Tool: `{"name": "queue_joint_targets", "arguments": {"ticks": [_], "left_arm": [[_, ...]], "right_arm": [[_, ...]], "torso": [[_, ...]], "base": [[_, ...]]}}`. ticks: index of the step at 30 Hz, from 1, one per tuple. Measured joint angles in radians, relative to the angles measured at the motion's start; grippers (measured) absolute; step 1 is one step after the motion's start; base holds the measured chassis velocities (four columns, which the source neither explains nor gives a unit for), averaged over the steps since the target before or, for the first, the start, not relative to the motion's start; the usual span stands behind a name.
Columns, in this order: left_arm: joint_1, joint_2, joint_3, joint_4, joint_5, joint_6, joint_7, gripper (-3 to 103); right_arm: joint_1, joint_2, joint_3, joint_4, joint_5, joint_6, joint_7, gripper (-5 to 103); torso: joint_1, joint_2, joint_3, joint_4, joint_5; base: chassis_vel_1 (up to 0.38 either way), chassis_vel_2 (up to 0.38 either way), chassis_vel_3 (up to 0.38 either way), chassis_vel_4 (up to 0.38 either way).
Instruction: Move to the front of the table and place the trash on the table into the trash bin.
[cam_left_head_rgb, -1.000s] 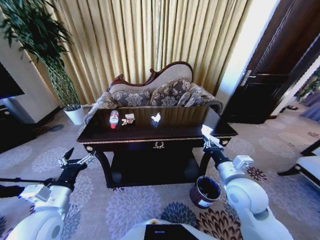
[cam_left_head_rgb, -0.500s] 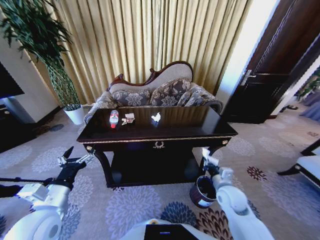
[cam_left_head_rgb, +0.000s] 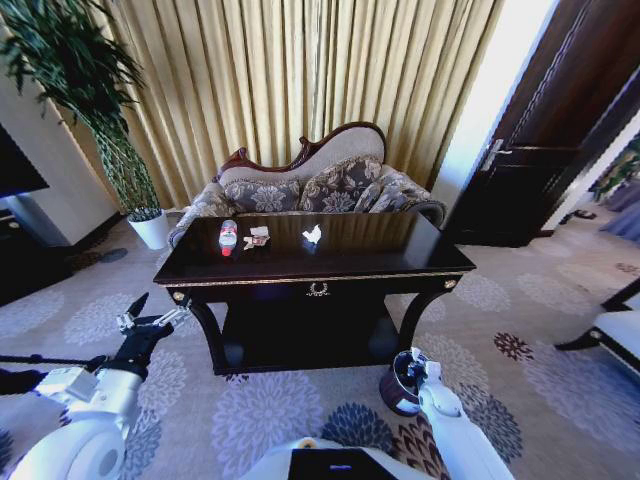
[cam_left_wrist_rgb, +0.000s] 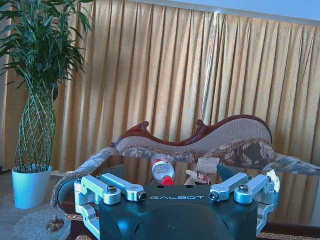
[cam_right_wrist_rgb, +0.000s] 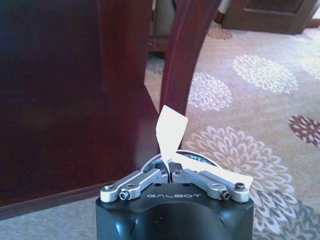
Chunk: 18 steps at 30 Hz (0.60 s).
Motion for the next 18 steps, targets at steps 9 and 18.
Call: {"name": "queue_joint_targets", "arguments": {"ticks": [9,18], "left_arm": [[0.007,-0.001,-0.004,0.000,0.001,-0.016,0.002,100],[0.009,-0.004,-0.002,0.000,0.008,-0.022,0.004,100]], "right_arm": [[0.079,-0.008,0.012,-0.113,-0.029,0.000,0.036,0],[0.059,-0.010,0.014,-0.075,-0.025,-0.001,0.068,25]], "torso": [[0.000,0.000,0.000,0.0000,0.0000],[0.000,0.000,0.000,0.0000,0.0001]], "base": [[0.000,0.000,0.000,0.000],[0.000,0.000,0.000,0.000]]}}
